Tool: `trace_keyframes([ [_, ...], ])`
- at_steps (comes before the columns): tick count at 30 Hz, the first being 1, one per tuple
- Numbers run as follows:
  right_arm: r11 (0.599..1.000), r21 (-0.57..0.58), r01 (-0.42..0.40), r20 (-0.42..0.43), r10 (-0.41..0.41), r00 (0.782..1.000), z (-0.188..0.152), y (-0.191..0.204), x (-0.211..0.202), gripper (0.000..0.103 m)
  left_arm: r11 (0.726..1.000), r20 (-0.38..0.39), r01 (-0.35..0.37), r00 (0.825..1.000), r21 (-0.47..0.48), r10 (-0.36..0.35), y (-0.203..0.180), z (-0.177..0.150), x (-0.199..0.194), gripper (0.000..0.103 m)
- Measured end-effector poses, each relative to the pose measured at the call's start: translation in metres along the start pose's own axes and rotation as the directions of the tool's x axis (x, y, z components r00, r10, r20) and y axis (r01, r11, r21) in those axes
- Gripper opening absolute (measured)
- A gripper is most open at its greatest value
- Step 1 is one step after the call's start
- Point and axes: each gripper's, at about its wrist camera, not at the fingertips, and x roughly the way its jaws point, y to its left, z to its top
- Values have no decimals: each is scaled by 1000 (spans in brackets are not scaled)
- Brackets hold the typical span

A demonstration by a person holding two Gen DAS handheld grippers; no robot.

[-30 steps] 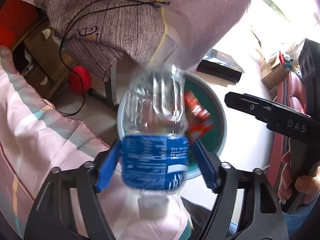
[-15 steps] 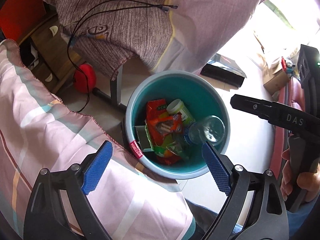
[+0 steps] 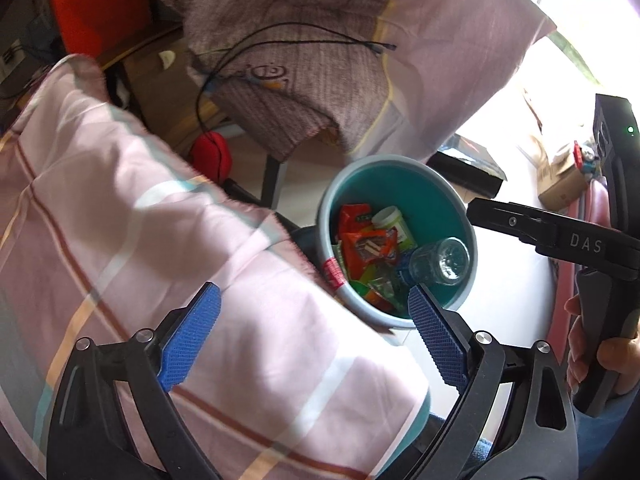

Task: Collect trash
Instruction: 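Move both tools back from the bin to the table, then grasp the clear plastic bag with the left gripper while the right grasps the red Coke can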

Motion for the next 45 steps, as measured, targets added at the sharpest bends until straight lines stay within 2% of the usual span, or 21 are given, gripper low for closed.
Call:
trace_keyframes([
  [4, 999, -47, -6, -23, 5, 1000, -3, 32, 3, 86, 999, 13, -22, 1000, -41, 22, 27, -15, -16, 95],
  [10, 983, -182, -4, -93, -13, 996, -13, 104, 21, 87, 992, 36, -60, 997, -108, 64, 77, -42, -43, 96],
  [16, 924, -381, -30, -145, -28, 989, -32, 200, 40, 87, 971, 57, -115, 990, -209, 130, 149, -82, -76, 96],
  [20, 860, -508, -55, -165, -35, 986, -49, 270, 52, 87, 946, 65, -151, 982, -288, 177, 200, -111, -100, 96],
  [25, 793, -604, -78, -190, -48, 981, -61, 338, 67, 87, 890, 77, -187, 968, -416, 240, 271, -154, -134, 96],
  [28, 737, -670, -87, -185, -52, 981, -70, 379, 75, 87, 855, 73, -211, 958, -474, 278, 308, -178, -151, 96],
  [31, 657, -747, -101, -181, -55, 982, -80, 425, 84, 87, 821, 63, -240, 947, -519, 316, 347, -199, -166, 96],
  [35, 572, -808, -142, -205, -46, 978, -89, 473, 96, 87, 793, 59, -286, 926, -537, 373, 391, -213, -176, 96],
  [39, 498, -849, -176, -226, -42, 973, -93, 512, 107, 87, 783, 47, -309, 918, -539, 394, 422, -214, -169, 96],
  [45, 420, -887, -191, -233, -52, 971, -83, 565, 123, 87, 807, 31, -312, 925, -501, 378, 443, -209, -144, 96],
])
